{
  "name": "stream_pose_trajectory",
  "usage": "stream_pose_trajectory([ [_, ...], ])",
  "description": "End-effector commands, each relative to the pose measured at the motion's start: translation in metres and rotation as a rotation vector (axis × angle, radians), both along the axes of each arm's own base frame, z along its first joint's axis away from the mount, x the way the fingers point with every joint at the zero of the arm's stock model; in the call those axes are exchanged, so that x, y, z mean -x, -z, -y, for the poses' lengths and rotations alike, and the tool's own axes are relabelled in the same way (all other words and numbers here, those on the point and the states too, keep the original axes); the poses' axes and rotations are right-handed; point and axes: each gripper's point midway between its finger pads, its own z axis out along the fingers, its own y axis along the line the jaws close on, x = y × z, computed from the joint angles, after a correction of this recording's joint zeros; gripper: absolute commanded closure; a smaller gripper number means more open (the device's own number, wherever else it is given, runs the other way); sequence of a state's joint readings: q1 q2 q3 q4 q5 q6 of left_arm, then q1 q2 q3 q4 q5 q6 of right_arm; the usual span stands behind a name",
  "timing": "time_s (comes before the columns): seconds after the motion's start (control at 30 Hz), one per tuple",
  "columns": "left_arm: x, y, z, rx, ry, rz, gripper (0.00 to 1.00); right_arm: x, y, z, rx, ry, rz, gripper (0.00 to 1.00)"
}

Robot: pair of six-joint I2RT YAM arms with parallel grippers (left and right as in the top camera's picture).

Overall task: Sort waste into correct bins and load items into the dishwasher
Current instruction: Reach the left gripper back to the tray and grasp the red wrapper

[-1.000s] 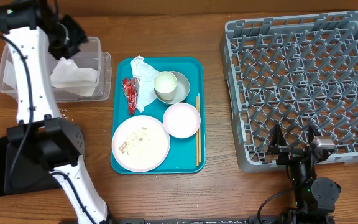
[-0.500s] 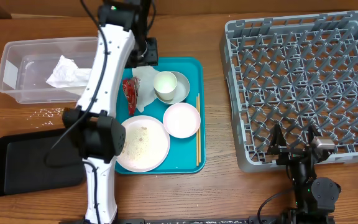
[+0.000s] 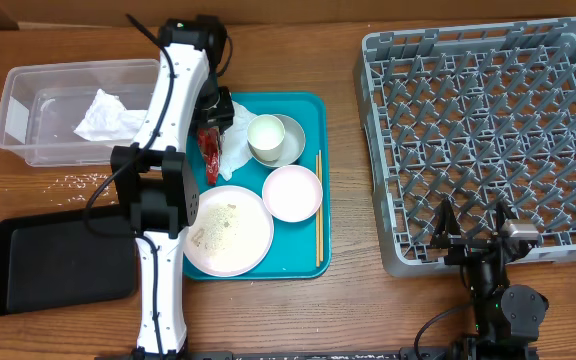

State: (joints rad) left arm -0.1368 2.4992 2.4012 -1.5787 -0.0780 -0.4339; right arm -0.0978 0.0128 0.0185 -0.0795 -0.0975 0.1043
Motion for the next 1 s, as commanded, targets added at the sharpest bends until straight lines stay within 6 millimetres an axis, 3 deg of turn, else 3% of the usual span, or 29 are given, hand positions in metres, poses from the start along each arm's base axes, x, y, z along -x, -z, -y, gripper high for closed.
stream_pose_trajectory([
  [0.0,-0.002,-0.001,0.000,0.013,0.039,0.003,0.48,0.000,0.002,0.001,0.001,0.002,0.003,0.00],
  [0.23,0.005,0.012,0.018,0.074,0.097,-0.032,0.48,0.000,0.002,0.001,0.001,0.002,0.003,0.00],
  [0.57,0.020,0.044,0.013,0.063,0.090,-0.098,0.48,0.000,0.002,0.001,0.001,0.002,0.003,0.00],
  [0.7,0.022,0.046,0.012,0.062,0.089,-0.106,0.61,0.000,0.002,0.001,0.001,0.002,0.003,0.00],
  [0.87,0.021,0.046,0.012,0.063,0.089,-0.101,0.66,0.000,0.002,0.001,0.001,0.002,0.003,0.00],
  [0.97,0.020,0.046,0.013,0.064,0.089,-0.096,0.87,0.000,0.002,0.001,0.001,0.002,0.003,0.00],
])
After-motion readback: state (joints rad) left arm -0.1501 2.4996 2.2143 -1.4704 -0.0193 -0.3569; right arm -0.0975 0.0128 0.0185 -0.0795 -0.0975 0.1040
